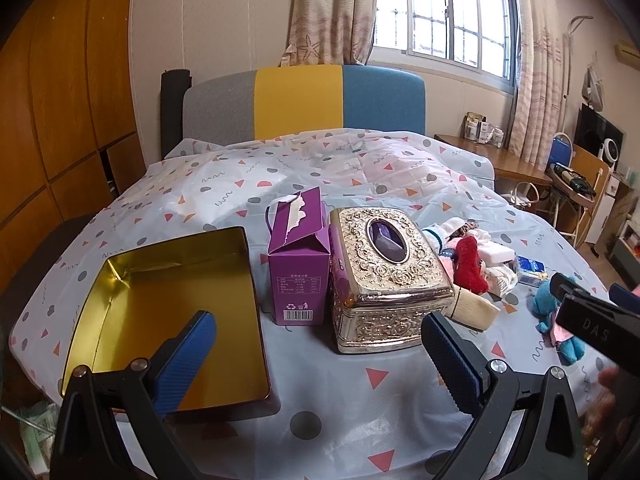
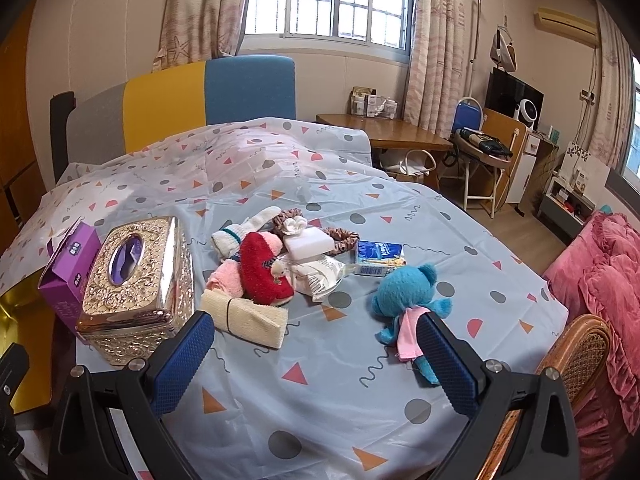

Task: Organize soft objects

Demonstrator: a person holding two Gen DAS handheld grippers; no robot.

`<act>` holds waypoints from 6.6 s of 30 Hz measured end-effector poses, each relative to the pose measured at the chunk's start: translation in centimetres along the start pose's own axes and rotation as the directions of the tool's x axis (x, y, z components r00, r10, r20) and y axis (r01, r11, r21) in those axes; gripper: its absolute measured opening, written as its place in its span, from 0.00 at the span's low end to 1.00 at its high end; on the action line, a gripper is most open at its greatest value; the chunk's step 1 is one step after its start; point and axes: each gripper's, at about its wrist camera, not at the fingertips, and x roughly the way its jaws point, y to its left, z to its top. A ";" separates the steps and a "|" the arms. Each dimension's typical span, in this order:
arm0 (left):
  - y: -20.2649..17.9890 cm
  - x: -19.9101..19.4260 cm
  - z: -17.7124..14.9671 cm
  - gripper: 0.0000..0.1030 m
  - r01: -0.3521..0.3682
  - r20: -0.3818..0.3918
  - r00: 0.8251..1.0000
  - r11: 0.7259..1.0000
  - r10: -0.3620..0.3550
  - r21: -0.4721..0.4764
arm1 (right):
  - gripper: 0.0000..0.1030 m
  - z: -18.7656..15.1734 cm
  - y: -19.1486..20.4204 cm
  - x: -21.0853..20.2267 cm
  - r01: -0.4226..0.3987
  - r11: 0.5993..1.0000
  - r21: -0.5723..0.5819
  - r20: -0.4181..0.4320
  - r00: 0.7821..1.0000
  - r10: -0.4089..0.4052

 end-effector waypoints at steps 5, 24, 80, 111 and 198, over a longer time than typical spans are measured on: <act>-0.2 -0.2 0.1 1.00 0.010 0.000 1.000 1.000 -0.010 0.012 | 1.00 0.4 -1.8 0.4 0.012 1.000 0.027 -0.008 1.000 -0.012; -6.1 2.0 -0.1 1.00 0.331 -0.168 0.937 0.932 -0.306 0.149 | 1.00 1.3 -13.5 4.6 0.037 0.953 0.300 -0.138 0.990 0.005; -13.9 9.6 -5.4 0.29 0.652 -0.481 0.720 0.725 -0.501 0.220 | 0.75 6.5 -8.7 13.6 -0.388 0.905 0.174 -0.312 0.850 0.424; -13.0 9.8 -7.3 0.26 0.570 -0.432 0.785 0.791 -0.444 0.222 | 0.12 2.5 -2.5 23.1 -0.328 0.943 0.052 -0.564 0.769 0.299; 15.4 5.2 -2.7 0.80 -0.174 -0.190 0.973 0.961 0.134 -0.214 | 0.13 4.0 -0.9 18.4 -0.352 0.935 -0.052 -0.338 0.887 0.315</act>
